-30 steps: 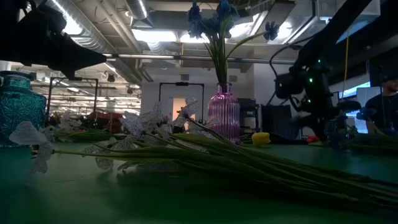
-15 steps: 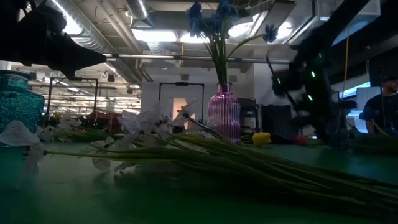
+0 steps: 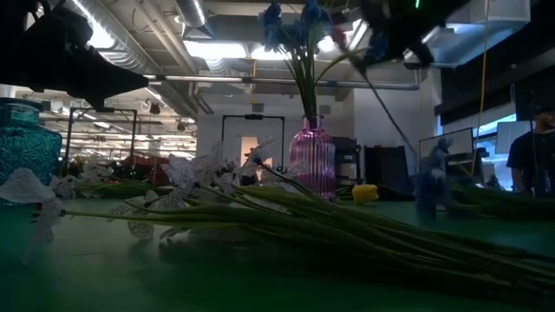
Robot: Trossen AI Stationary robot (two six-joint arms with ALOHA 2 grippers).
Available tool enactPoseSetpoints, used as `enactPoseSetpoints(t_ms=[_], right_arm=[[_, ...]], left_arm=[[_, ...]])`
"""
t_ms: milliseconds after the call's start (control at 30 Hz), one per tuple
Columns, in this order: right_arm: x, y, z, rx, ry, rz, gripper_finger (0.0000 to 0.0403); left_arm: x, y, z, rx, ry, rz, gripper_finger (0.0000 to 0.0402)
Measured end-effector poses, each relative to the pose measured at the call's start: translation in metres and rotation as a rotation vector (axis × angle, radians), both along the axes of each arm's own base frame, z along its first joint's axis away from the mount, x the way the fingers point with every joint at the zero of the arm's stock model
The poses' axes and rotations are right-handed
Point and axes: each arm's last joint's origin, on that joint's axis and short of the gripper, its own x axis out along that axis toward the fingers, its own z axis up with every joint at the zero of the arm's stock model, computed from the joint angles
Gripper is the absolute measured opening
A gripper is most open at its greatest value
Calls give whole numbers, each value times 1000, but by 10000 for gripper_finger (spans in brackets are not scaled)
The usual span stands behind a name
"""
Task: Sort flowers into vase by color
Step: Put the right red flower into the purple vase
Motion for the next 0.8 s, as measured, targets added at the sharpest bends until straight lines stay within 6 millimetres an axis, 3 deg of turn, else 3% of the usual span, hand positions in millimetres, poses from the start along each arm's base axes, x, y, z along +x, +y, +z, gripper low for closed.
enactPoseSetpoints(t_ms=[200,367,667,800], right_arm=[[16,45,23,-158,-191,136,3],[32,69,33,-279,-330,233,4],[68,77,6,-371,-335,279,2],[75,78,-2,-370,-327,275,2]], left_arm=[[0,0,0,0,0,0,4],[0,0,0,0,1,0,4],[0,0,0,0,0,0,4],[0,0,0,0,0,0,4]])
